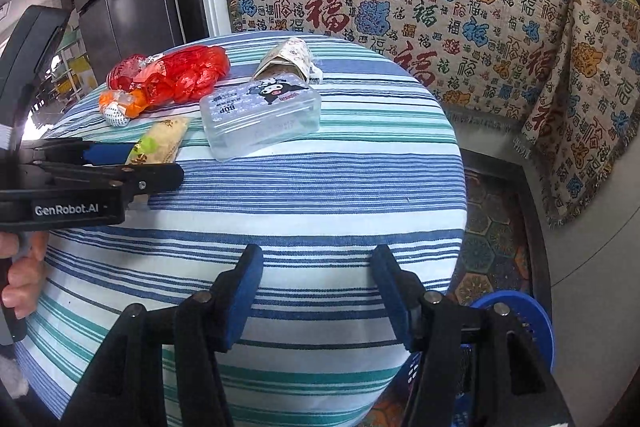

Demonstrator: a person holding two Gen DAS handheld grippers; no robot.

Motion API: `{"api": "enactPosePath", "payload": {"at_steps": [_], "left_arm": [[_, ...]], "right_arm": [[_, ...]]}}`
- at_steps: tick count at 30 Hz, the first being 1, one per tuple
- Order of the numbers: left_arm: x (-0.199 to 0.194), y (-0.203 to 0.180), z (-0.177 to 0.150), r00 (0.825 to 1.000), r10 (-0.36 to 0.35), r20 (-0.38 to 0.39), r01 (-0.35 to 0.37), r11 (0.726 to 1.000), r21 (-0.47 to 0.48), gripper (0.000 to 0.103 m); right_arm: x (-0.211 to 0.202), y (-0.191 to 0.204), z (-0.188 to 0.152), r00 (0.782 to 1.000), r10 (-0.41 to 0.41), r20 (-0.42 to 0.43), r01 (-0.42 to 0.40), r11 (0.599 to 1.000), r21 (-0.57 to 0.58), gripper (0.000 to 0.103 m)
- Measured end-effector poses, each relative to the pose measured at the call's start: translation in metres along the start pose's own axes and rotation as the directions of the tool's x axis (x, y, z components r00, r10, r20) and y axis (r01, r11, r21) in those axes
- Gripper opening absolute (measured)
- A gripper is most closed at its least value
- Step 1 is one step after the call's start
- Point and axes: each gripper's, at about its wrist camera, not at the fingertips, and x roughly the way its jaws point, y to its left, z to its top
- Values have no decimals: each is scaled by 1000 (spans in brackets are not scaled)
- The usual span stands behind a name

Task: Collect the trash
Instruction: 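Return both tools to the table above the cream snack stick and plastic box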

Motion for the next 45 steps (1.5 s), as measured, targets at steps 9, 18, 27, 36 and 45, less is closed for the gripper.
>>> {"api": "enactPosePath", "payload": {"at_steps": [9,18,27,36,45], "left_arm": [[-44,36,-26,1000,14,2,-13,1000,-10,15],[-74,105,-63,997,65,45,-57,986,-159,15],[-85,125,-58,993,82,88,-61,973,-221,15],[-77,122,-68,997,59,53,-43,966,-254,15],[-67,109,-78,994,97,43,-86,973,-216,32]], "right_arm": [[2,-2,9,999,39,-19,-37,996,82,59],[19,14,50,998,58,-27,-43,918,395,79],[68,56,110,977,-170,-131,215,798,563,96],[62,61,79,990,-131,-46,138,947,291,72],[20,66,20,993,112,-32,-115,986,-119,77]]}}
